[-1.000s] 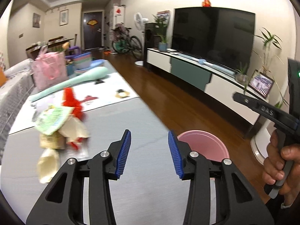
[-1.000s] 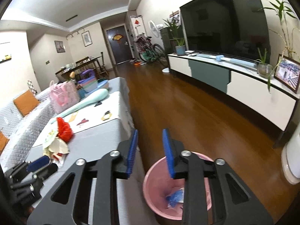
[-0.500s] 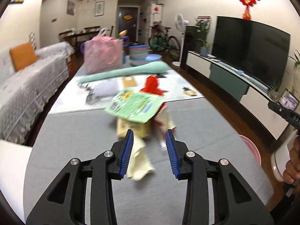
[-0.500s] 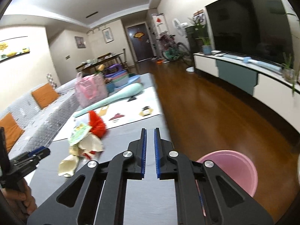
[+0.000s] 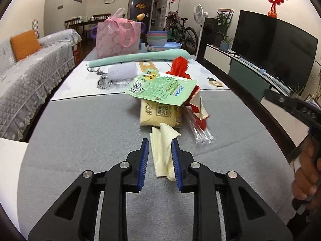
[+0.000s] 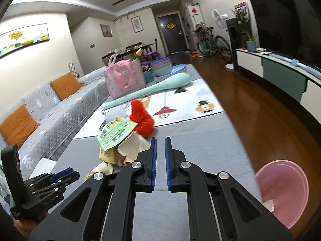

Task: Collect trash
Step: 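Grasp the cream paper napkin with the left tool while the right tool grasps the crumpled beige paper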

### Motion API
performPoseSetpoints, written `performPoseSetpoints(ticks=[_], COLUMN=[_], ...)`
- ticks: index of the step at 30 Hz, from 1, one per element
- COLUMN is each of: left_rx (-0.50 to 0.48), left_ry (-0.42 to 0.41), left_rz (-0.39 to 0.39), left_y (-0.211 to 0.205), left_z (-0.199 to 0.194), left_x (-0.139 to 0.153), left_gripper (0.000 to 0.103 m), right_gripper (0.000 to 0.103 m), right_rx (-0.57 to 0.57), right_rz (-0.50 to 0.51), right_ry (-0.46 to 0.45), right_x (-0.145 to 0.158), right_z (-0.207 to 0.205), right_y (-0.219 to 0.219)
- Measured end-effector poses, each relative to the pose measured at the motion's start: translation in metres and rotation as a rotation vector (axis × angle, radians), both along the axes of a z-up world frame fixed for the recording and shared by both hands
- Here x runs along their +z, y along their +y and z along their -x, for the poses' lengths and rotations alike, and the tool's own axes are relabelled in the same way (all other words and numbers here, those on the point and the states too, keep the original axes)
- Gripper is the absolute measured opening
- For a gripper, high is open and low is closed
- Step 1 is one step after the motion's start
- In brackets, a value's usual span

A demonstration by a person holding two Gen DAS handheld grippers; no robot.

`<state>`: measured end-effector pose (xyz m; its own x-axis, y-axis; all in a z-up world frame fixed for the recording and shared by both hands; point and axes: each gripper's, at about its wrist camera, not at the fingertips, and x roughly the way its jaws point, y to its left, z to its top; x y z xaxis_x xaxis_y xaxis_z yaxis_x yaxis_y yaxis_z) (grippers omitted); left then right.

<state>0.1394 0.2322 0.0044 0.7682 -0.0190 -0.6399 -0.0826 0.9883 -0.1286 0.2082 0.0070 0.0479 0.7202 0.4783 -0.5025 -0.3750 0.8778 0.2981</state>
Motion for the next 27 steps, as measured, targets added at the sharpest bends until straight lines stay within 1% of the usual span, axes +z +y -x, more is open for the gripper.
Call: performPoseSetpoints(ticks=[4, 8, 11, 13, 15, 18, 20, 21, 22, 24, 26, 27], left_rx=[-0.017, -0.019, -0.017, -0.017, -0.022, -0.024, -0.030, -0.037, -0.038, -0.035, -0.035, -0.035], left_ry=[0.013, 0.044, 0.070, 0.071, 0.071, 0.072, 0.076, 0.079, 0.079, 0.075, 0.071, 0.068], left_rz=[0.000, 0.007, 0.021, 0.022, 0.020, 0.025, 0.029, 0.029, 0.026, 0.022, 0.027, 0.028], left_y=[-0.005, -0.004, -0.002, -0.001, -0.001, 0.000, 0.001, 0.001, 0.002, 0.004, 0.006, 0.007], left_z=[-0.003, -0.010, -0.014, -0.015, -0.014, -0.014, -0.015, -0.015, -0.016, -0.016, -0.016, -0.016], left_x=[-0.003, -0.009, -0.016, -0.017, -0.017, -0.017, -0.017, -0.018, -0.017, -0.016, -0.014, -0.013], left_gripper=[0.023, 0.023, 0.023, 0.023, 0.023, 0.023, 0.012, 0.005, 0.003, 0.002, 0.001, 0.001], right_gripper=[0.012, 0.014, 0.022, 0.030, 0.032, 0.032, 0.032, 0.032, 0.032, 0.032, 0.027, 0.022], right_rx=[0.034, 0.065, 0.078, 0.085, 0.086, 0.090, 0.093, 0.097, 0.102, 0.106, 0.107, 0.106], right_rz=[0.004, 0.021, 0.023, 0.027, 0.038, 0.061, 0.087, 0.093, 0.098, 0.121, 0.132, 0.138], right_ry=[0.035, 0.082, 0.127, 0.159, 0.169, 0.197, 0.221, 0.229, 0.235, 0.235, 0.235, 0.236], right_x=[-0.010, -0.024, -0.035, -0.042, -0.048, -0.057, -0.065, -0.069, -0.071, -0.074, -0.075, -0.075], right_z=[-0.009, -0.020, -0.032, -0.040, -0.047, -0.058, -0.063, -0.065, -0.066, -0.068, -0.069, -0.069], right_y=[0.021, 0.040, 0.051, 0.060, 0.067, 0.078, 0.085, 0.087, 0.090, 0.096, 0.101, 0.102])
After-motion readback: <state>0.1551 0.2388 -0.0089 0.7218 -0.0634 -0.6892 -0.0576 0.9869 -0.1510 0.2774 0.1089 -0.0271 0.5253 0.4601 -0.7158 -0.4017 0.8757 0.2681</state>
